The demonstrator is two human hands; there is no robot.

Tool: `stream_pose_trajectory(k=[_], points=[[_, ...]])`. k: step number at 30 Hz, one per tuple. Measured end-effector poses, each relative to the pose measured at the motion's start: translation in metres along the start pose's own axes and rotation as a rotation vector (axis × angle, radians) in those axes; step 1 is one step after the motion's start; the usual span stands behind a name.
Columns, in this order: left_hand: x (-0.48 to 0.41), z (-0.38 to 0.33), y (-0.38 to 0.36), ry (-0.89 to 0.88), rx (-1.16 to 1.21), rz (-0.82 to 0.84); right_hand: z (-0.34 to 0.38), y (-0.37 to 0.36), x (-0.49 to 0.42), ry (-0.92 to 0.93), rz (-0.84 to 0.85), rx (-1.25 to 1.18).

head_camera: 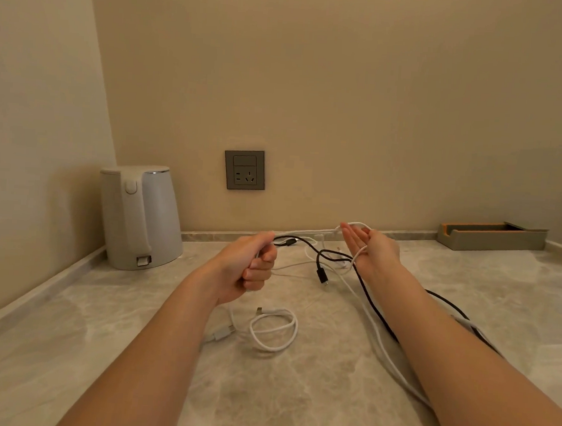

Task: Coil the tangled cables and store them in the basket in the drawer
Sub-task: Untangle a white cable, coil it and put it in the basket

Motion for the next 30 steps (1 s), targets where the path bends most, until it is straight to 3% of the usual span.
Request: stream_pose_trajectory(k=[2, 5, 8, 12, 17, 21, 24, 27, 30], points=[[0.001, 0.000, -0.003, -0.019, -0.064, 0.015, 0.004, -0.004, 0.002, 0.049, 0.070, 0.055], [0.002, -0.001, -0.008, -0.038, -0.071, 0.048, 0.003, -0.009, 0.008, 0.203, 0.235, 0.451], [0.002, -0.004, -0.011, -0.065, -0.034, 0.045, -0.006, -0.013, 0.016, 0.128, 0.440, 0.721], [0.001, -0.003, -0.005, -0.096, 0.015, -0.038, -0.013, -0.008, 0.013, 0.114, 0.443, 0.886], [0.001, -0.003, -0.001, -0.113, 0.063, -0.030, -0.027, 0.002, 0.006, 0.398, 0.593, 1.283], [0.004, -0.002, 0.000, -0.109, 0.121, 0.002, -0.039, 0.004, -0.009, 0.729, 0.556, 1.560], [0.003, 0.003, 0.006, -0.076, 0.185, -0.027, -0.033, 0.006, -0.016, 1.056, 0.386, 1.832], [-0.001, 0.006, 0.017, -0.011, 0.225, -0.088, -0.011, 0.002, -0.009, 1.286, 0.221, 1.655], [-0.006, 0.010, 0.029, 0.038, 0.259, -0.149, -0.010, -0.002, -0.003, 1.338, 0.236, 1.668]])
Point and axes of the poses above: each hand's wrist, its own x-axis away from the middle knuckle, its own y-axis out of the back of the hand, z = x × y, the point moved 2 cm from there along -x, towards the middle knuckle, and after that the axes turned 7 degrees about -z, right-handed, at the moved point
